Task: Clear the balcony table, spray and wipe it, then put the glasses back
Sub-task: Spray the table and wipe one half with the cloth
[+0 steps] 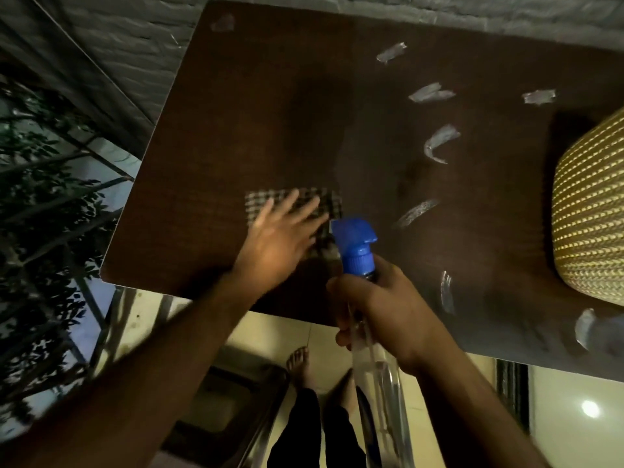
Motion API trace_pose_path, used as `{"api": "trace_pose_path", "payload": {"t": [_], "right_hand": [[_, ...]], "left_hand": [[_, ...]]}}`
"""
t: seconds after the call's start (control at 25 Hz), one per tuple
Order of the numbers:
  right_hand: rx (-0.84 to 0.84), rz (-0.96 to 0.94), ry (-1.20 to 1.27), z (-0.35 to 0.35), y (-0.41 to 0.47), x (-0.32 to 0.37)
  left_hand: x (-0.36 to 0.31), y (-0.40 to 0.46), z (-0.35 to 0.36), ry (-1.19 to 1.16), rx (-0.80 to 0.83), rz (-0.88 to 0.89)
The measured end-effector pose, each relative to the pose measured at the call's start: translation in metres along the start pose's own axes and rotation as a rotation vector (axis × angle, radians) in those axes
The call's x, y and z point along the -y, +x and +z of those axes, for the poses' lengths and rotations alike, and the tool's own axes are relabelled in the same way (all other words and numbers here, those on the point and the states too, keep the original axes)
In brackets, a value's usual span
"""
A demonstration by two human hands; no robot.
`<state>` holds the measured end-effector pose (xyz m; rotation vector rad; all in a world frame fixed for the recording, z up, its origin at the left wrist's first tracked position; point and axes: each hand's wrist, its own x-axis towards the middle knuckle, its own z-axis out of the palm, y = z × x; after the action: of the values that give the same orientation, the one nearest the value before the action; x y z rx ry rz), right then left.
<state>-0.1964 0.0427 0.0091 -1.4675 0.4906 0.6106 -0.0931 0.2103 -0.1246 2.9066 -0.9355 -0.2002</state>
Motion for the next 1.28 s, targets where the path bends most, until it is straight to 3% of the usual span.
{"api": "trace_pose_path", "payload": {"t": [0.12, 0.2, 0.44, 0.72, 1.08, 1.28], "right_hand": [[0.015, 0.000, 0.039, -0.004, 0.002, -0.005], [-0.002, 0.017, 0.065, -0.005, 0.007, -0.008], [-0.036, 0.006, 0.122, 0.000, 0.034, 0.018], [-0.220, -0.041, 0.113, -0.020, 0.100, 0.075], [-0.176, 0.011, 0.120, -0.070, 0.167, 0.120], [-0.149, 0.008, 0.092, -0.099, 0.194, 0.133]], "left_hand": [[0.000, -0.093, 0.009, 0.004, 0.031, 0.135], [0.014, -0.104, 0.011, 0.048, 0.030, 0.226], [0.014, 0.031, -0.004, -0.025, 0.068, 0.122], [0.038, 0.137, -0.020, -0.066, 0.054, 0.043], [0.075, 0.237, -0.029, -0.051, 0.023, -0.078], [0.110, 0.290, -0.034, -0.190, -0.007, -0.153]]}}
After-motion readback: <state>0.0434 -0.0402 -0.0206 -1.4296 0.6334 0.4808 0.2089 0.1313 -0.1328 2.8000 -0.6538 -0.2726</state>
